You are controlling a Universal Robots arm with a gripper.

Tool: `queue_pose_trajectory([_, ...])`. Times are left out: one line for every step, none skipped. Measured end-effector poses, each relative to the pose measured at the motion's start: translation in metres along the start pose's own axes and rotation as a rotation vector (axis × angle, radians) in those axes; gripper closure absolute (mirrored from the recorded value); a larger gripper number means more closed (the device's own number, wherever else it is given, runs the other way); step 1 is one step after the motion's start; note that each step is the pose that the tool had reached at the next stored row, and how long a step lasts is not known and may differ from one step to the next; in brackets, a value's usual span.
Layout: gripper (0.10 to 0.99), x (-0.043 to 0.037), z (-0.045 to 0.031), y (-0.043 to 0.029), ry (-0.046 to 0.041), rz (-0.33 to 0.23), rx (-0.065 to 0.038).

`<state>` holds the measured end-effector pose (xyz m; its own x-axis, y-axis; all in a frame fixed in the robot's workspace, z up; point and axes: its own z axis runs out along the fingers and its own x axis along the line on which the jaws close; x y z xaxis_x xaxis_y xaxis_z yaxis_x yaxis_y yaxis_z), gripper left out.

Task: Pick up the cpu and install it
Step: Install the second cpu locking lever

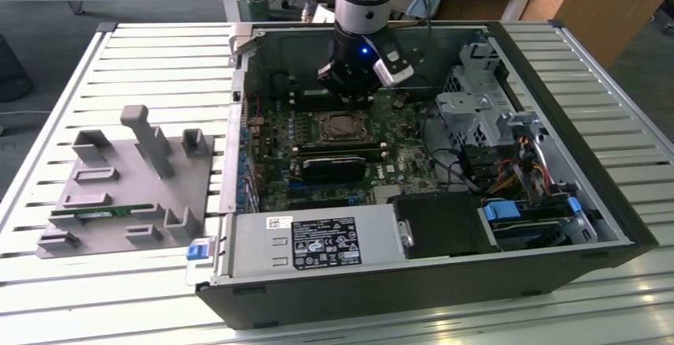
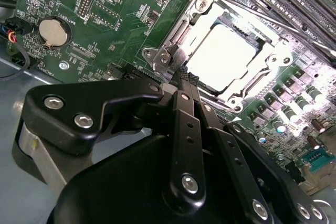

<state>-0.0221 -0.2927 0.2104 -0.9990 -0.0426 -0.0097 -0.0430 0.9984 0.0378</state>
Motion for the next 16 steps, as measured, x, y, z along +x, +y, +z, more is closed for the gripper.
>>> queue_pose_trajectory([0.98, 0.0, 0.0, 0.0, 0.0, 0.0, 0.0])
queue_pose_trajectory([0.98, 0.0, -0.0003, -0.0001, 0.0001, 0.0, 0.0])
queue_pose_trajectory([0.98, 0.0, -0.0011, -0.0001, 0.0001, 0.0, 0.0])
queue_pose_trajectory([0.98, -0.0001, -0.005, 0.0001, -0.0002, 0.0, 0.0])
queue_pose_trajectory([0.98, -0.0001, -0.0085, 0.0003, -0.0001, 0.0, 0.0])
queue_pose_trajectory([0.98, -0.0001, -0.0119, 0.0004, -0.0001, 0.0, 0.0])
queue_pose_trajectory([0.98, -0.0001, -0.0152, 0.0005, 0.0, 0.0, 0.0])
queue_pose_trajectory([0.98, -0.0002, -0.0178, 0.0006, 0.0, 0.0, 0.0])
queue_pose_trajectory([0.98, -0.0001, -0.0195, 0.0006, 0.0001, 0.0, 0.001])
queue_pose_trajectory([0.98, -0.0001, -0.0197, 0.0002, 0.0, 0.0, 0.001])
queue_pose_trajectory([0.98, -0.0001, -0.0198, -0.0006, 0.0, 0.0, 0.001])
queue_pose_trajectory([0.98, 0.0, -0.0198, -0.0016, 0.0, 0.0, 0.001])
queue_pose_trajectory([0.98, 0.0, -0.0199, -0.0026, 0.0, 0.0, 0.001])
queue_pose_trajectory([0.98, 0.0, -0.0199, -0.0036, 0.0, 0.0, 0.001])
queue_pose_trajectory([0.98, 0.0001, -0.0199, -0.0046, 0.0001, 0.0, 0.001])
queue_pose_trajectory([0.98, 0.0002, -0.02, -0.0056, 0.0001, 0.0, 0.001])
